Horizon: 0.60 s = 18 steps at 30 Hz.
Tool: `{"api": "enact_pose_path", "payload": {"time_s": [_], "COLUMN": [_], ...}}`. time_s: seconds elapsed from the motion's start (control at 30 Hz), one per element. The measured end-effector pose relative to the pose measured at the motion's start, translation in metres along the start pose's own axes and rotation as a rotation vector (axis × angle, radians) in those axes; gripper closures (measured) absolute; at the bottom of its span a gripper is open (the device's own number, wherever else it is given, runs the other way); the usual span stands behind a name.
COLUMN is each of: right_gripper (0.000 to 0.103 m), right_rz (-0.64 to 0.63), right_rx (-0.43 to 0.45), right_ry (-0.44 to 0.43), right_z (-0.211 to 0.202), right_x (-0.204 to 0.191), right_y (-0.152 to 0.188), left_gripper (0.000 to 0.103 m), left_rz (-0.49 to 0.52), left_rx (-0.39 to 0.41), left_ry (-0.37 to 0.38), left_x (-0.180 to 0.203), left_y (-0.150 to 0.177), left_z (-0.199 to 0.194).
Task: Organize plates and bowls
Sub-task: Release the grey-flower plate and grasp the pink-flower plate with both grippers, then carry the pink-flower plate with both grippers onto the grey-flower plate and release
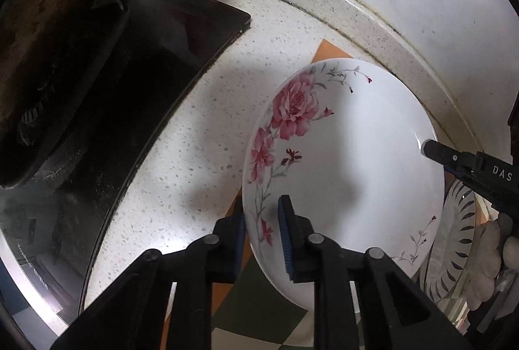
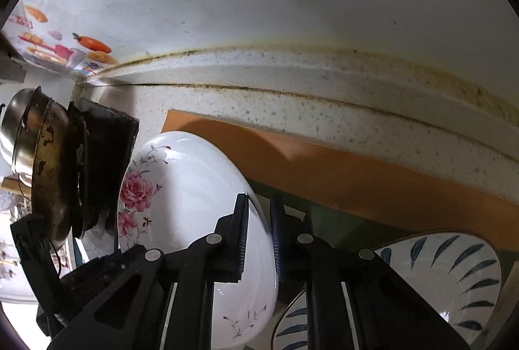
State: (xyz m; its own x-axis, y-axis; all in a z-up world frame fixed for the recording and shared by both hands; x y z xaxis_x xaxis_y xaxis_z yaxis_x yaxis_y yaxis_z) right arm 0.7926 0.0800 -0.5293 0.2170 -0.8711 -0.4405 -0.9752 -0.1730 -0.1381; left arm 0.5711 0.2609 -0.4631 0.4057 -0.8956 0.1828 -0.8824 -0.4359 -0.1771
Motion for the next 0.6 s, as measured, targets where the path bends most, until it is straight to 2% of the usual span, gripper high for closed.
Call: {"api": "enact_pose_path", "payload": {"time_s": [0.3, 0.43, 0.6], "right_gripper": [0.089, 0.089, 0.091], "right_rz": [-0.009, -0.004, 0.002], "right_rx": [0.022, 0.041, 0.079], "right_ry": [-0.029, -0.055, -0.073], "right_z": [-0.022, -0.047, -0.091], "right_x": [0.002, 0.000, 0.001], "right_y": [0.017, 0.030, 0.058], "left_gripper": [0.086, 0.086, 0.086], "left_rz": [0.018, 0.034, 0.092], "left_rx": [0.029, 0.039, 0.060], "left_ry": [0.000, 0.018, 0.022], "left_x": [0.011, 0.010, 0.029], "left_y": [0.010, 0.015, 0.033], "left_z": [-0.017, -0.041, -0.072]}}
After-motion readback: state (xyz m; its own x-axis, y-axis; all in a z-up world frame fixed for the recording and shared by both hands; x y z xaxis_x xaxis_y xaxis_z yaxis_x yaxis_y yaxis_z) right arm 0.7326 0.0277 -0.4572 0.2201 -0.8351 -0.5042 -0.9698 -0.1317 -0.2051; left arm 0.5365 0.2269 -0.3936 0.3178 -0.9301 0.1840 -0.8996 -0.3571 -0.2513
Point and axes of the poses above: each gripper's, at about its wrist camera, not at the fingertips, and z roughly the way its jaws point, x to its right, y to its underside, the point moved 7 cm from there along z, roughly the way its jaws point, and after that the axes turned 1 degree about z, right-handed, at the moved point
